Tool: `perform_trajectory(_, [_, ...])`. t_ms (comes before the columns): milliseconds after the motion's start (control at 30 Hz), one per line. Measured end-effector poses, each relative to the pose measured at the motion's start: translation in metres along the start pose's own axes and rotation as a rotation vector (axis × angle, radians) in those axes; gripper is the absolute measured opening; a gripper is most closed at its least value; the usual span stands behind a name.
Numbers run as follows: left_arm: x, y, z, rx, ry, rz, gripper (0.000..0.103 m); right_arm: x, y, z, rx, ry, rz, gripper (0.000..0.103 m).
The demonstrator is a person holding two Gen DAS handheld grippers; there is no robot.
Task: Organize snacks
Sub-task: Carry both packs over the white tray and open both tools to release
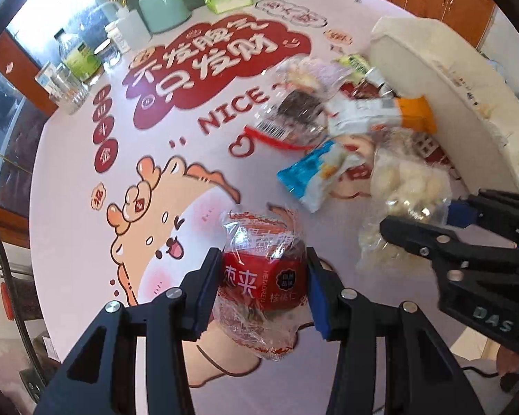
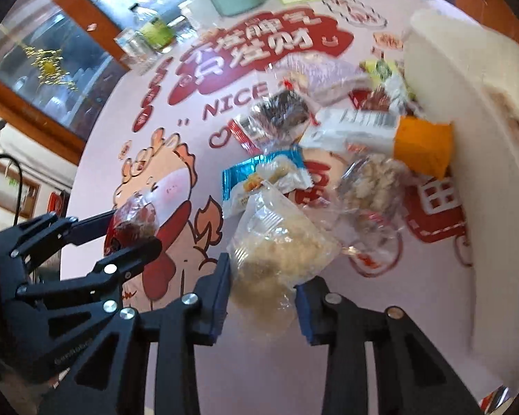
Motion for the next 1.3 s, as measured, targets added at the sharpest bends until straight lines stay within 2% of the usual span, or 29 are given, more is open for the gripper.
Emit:
perform_trajectory(100, [-0.014,-0.017,-0.014,0.006,0.003,-0.035,0.045,-0.031,-0.009,-0.003,-0.053,-0.023,-0.083,0.034])
perform_trajectory(300, [-0.041,-0.066,-0.056,0.036,0.013,-0.134,0.045,-0.094,-0.031,-0.02,-0.148,0.013,-0.255,0.034])
perform_trajectory(433, [-0.056,-0.105,-0.093,0.056,0.031,-0.206,0.045,-0.135,-0.042,-0.047,-0.157,0.051,-0.348,0.034])
perform_trajectory(567, [-0.061,-0.14,-0.13,0.076,0.043,-0.253,0.045,-0.165,-0.053,-0.079,-0.127,0.087,-0.402,0.034])
perform_trajectory(767, [-0.057,-0.185,-0.179,0.107,0.046,-0.295,0.045,-0.193,-0.068,-0.134,-0.038,0.163,-0.434,0.034])
perform_trajectory(1000, [-0.041,-0.219,-0.223,0.14,0.035,-0.312,0.045,-0.202,-0.073,-0.183,0.016,0.218,-0.43,0.034])
perform_trajectory(1300, [-0.004,-0.221,-0.248,0.139,0.032,-0.245,0.047,-0.204,-0.074,-0.218,0.033,0.269,-0.419,0.034])
Point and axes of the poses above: each gripper's, at about its wrist camera, not at the fingertips, and x roughly the way its jaws point, z to its left, y to its underside, the point moved 1 cm from there along x, roughly the way its jaws point, and after that the axes turned 15 degrees about -z, right-handed, at the moved point
